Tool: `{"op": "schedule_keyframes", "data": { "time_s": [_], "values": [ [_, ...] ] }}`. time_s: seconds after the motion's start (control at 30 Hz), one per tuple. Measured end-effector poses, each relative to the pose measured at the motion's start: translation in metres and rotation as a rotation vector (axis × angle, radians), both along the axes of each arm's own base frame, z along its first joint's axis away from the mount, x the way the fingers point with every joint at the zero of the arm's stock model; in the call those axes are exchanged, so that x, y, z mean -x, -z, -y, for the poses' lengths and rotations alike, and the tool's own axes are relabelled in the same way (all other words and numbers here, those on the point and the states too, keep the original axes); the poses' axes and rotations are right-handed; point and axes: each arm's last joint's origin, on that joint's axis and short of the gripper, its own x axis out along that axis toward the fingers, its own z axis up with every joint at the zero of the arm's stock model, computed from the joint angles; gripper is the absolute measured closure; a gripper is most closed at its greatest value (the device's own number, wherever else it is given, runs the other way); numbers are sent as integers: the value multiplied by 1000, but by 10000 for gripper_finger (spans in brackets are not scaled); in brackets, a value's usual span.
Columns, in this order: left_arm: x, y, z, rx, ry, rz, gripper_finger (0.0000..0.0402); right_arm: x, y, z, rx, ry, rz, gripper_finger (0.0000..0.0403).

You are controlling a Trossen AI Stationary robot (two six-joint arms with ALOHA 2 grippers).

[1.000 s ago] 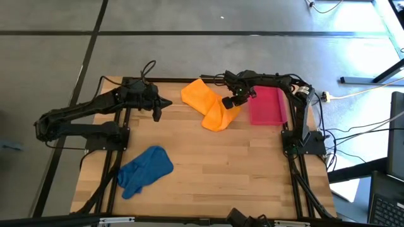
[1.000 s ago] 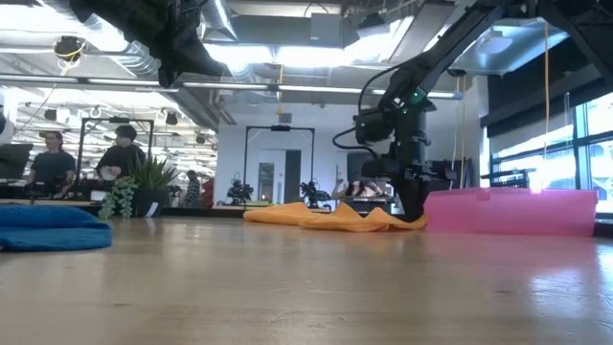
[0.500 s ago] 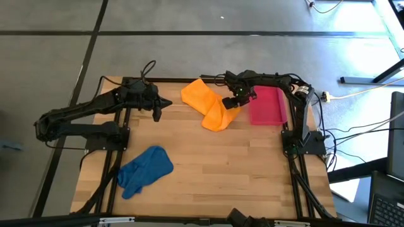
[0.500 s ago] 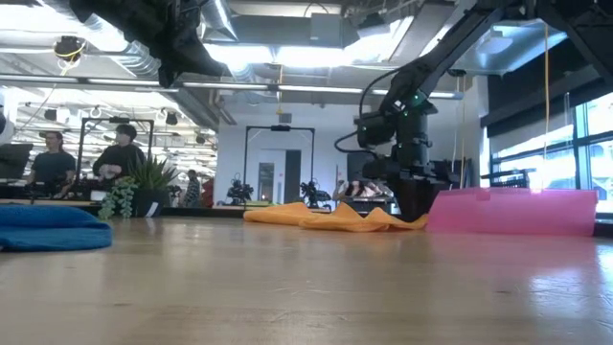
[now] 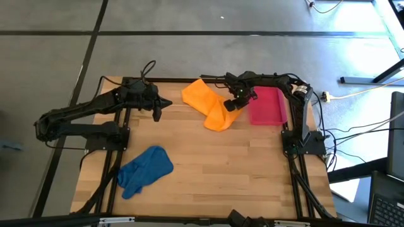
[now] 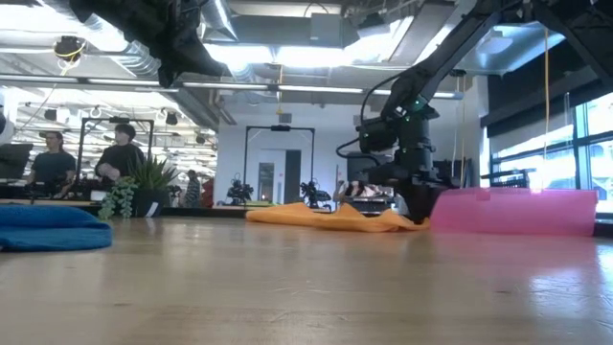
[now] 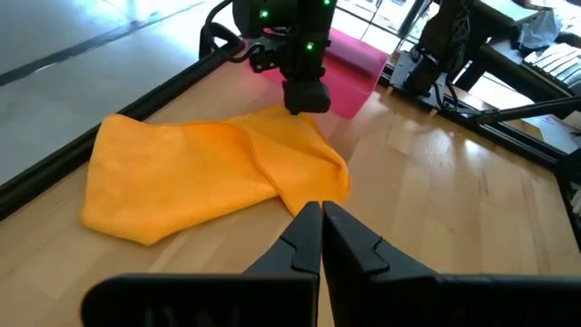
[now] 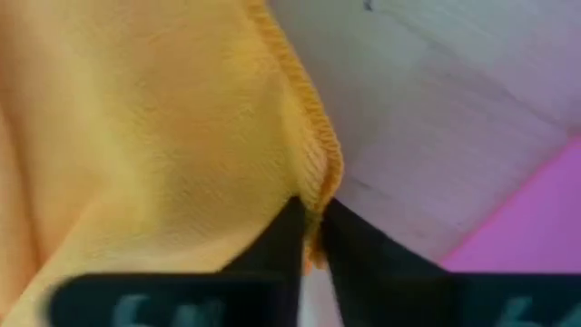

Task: Roll microfiber towels into tight, uniform cylinder then place into a basket
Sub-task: Fold the orange microfiber towel

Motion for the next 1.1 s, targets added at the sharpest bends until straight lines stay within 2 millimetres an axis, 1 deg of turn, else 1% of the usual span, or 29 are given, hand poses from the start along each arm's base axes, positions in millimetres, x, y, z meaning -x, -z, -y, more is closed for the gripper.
{"op": "schedule_keyframes", "data": {
  "time_s": [0.03,0.17,0.27,0.33,0.47,0.63,0.77,0.87,0.93,1.1],
  "values": [
    [0,0,0,17,-4,5,400,0,0,0,1,-24,2,390],
    [-1,0,1,43,-12,17,400,-1,0,-1,-17,-67,24,392],
    [-3,1,3,52,-5,7,400,-9,-5,-3,-16,-95,37,397],
    [-9,5,6,60,23,-17,400,-20,-10,-5,-9,-118,91,396],
    [-23,16,15,21,124,-90,400,-41,-28,-11,25,-187,162,399],
    [-40,30,26,-54,221,-180,400,-60,-49,-18,64,-230,224,399],
    [-51,41,30,-49,235,-237,400,-70,-59,-24,74,-256,259,399],
    [-58,51,30,-32,241,-278,397,-75,-65,-28,81,-270,273,399],
    [-63,55,29,-30,237,-285,389,-77,-67,-30,83,-274,277,399],
    [-80,62,25,-48,235,-230,356,-78,-73,-30,84,-278,283,399]
  ]
}}
